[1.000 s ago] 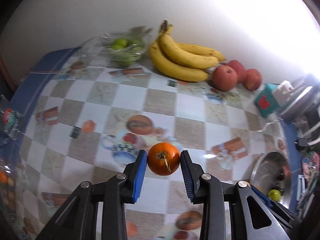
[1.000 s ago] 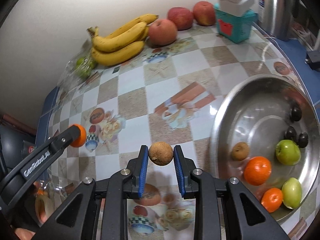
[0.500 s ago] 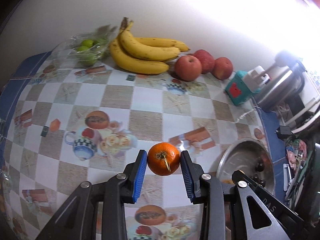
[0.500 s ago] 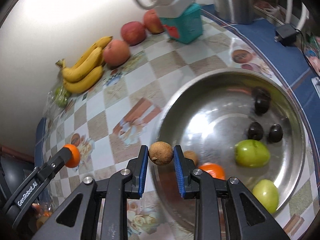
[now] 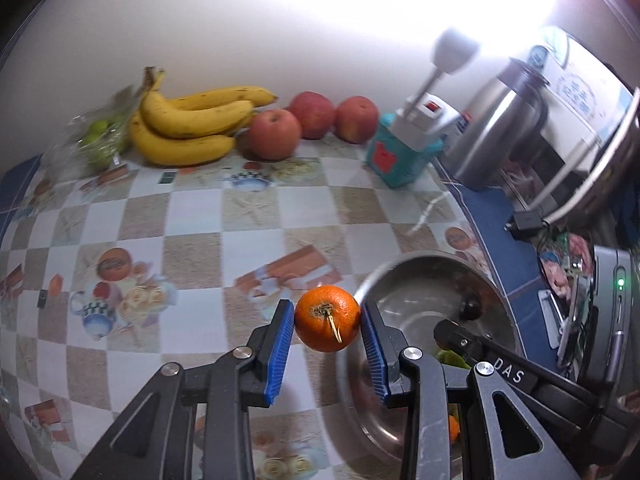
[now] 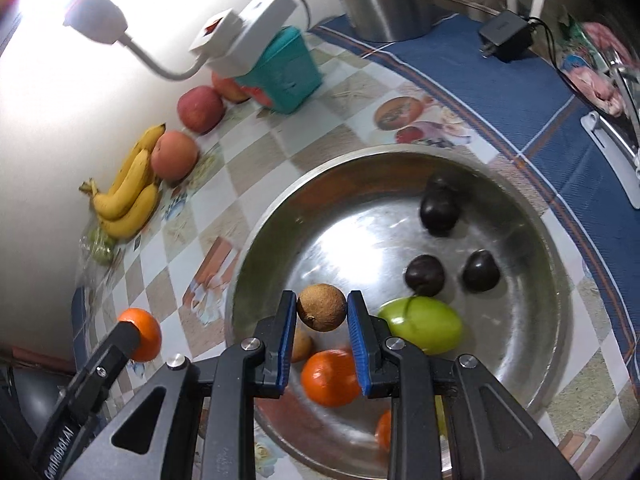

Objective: Organize fruits

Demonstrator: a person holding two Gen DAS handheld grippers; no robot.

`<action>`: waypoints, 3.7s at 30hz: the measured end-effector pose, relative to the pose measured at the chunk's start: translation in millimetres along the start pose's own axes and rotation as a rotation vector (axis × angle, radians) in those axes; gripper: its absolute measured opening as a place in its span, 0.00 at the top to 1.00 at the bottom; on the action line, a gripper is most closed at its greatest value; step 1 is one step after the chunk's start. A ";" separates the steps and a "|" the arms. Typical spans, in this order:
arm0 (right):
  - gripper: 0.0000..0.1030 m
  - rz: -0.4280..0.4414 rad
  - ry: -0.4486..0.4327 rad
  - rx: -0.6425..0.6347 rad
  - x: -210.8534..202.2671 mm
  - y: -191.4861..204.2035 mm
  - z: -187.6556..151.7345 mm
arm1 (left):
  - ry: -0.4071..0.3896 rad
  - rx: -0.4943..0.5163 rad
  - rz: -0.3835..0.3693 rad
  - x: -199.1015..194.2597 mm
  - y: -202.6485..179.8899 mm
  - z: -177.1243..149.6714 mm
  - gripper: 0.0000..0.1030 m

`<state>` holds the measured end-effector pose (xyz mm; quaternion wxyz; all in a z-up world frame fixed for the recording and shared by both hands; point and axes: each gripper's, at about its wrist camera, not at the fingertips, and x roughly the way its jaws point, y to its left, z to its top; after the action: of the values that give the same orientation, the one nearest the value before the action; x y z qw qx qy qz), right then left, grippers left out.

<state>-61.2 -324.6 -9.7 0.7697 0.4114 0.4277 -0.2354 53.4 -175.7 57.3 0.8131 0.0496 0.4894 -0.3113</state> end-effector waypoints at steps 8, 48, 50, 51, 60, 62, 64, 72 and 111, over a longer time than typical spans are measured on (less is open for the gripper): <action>0.74 0.004 -0.041 0.012 -2.0 -13.6 7.7 | -0.025 0.077 -0.020 13.6 -27.7 -5.6 0.64; 0.74 -0.108 0.007 -0.169 44.4 13.2 -0.8 | 0.171 -0.104 0.134 52.0 25.0 -20.6 0.63; 0.74 -0.109 0.007 -0.168 44.4 12.8 -1.2 | 0.173 -0.106 0.135 53.1 25.9 -20.5 0.63; 0.73 -0.111 0.007 -0.168 44.7 13.2 -0.9 | 0.174 -0.108 0.136 53.4 26.3 -20.5 0.63; 0.66 -0.117 -0.003 -0.168 37.1 17.5 -0.8 | 0.177 -0.130 0.145 53.3 32.3 -20.3 0.59; 0.65 -0.133 -0.029 -0.169 32.8 19.7 -0.6 | 0.177 -0.141 0.153 53.0 35.3 -20.1 0.52; 0.54 -0.134 -0.040 -0.175 29.2 21.4 -0.3 | 0.176 -0.150 0.163 53.0 38.6 -19.5 0.48; 0.33 -0.142 -0.063 -0.192 26.9 22.6 1.1 | 0.177 -0.205 0.208 53.2 53.1 -19.4 0.24; 0.02 -0.116 -0.074 -0.250 25.7 39.8 -16.5 | 0.084 -0.212 0.402 29.1 89.1 -18.4 0.00</action>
<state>-26.9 -289.2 -19.3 0.8152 0.2781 0.4481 -0.2391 98.2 -110.5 3.8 0.8382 0.0734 0.5332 -0.0874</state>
